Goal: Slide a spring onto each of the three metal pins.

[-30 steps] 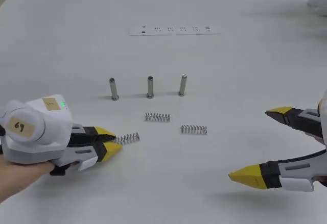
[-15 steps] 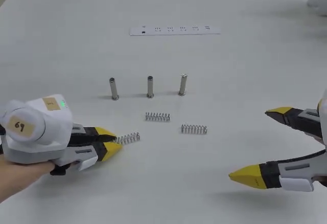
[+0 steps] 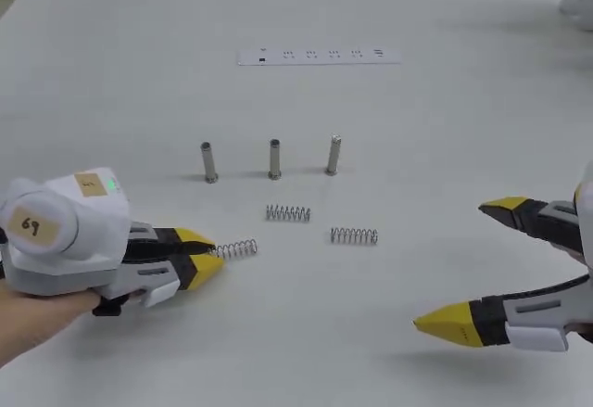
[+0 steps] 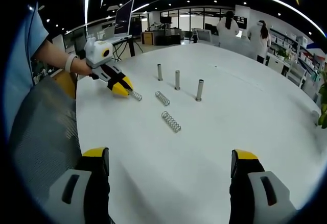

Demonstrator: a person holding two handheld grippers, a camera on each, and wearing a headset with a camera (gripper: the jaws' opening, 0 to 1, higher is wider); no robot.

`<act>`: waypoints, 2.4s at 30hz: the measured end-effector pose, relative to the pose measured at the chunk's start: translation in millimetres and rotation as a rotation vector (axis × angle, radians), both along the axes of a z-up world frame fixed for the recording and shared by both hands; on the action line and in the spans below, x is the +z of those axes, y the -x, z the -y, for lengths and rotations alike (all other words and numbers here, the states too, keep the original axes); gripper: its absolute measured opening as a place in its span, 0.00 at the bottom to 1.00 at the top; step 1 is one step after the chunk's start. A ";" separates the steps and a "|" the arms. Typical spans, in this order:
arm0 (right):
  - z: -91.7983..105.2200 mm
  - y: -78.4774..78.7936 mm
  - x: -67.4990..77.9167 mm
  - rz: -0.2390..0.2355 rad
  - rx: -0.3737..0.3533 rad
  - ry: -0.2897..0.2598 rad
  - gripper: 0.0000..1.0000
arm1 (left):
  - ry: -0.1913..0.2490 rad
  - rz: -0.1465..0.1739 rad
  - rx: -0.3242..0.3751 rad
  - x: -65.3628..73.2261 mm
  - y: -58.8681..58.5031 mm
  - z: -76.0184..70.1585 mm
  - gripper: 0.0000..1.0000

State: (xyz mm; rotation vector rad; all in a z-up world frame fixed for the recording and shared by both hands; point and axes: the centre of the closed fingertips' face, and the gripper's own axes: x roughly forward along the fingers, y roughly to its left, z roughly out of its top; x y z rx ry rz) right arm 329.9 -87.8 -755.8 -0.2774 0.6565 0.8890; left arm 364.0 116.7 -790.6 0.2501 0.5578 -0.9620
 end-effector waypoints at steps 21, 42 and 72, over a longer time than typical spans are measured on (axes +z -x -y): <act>-9.9 -0.8 2.8 0.012 0.023 -0.002 0.98 | 0.054 0.040 -0.038 32.6 7.8 5.9 0.03; -36.6 3.2 22.4 0.051 0.085 -0.037 0.93 | 0.088 0.088 -0.115 63.3 17.8 21.3 0.03; -96.5 9.4 50.7 0.137 0.283 -0.072 0.62 | 0.127 0.098 -0.158 80.1 39.4 37.8 0.03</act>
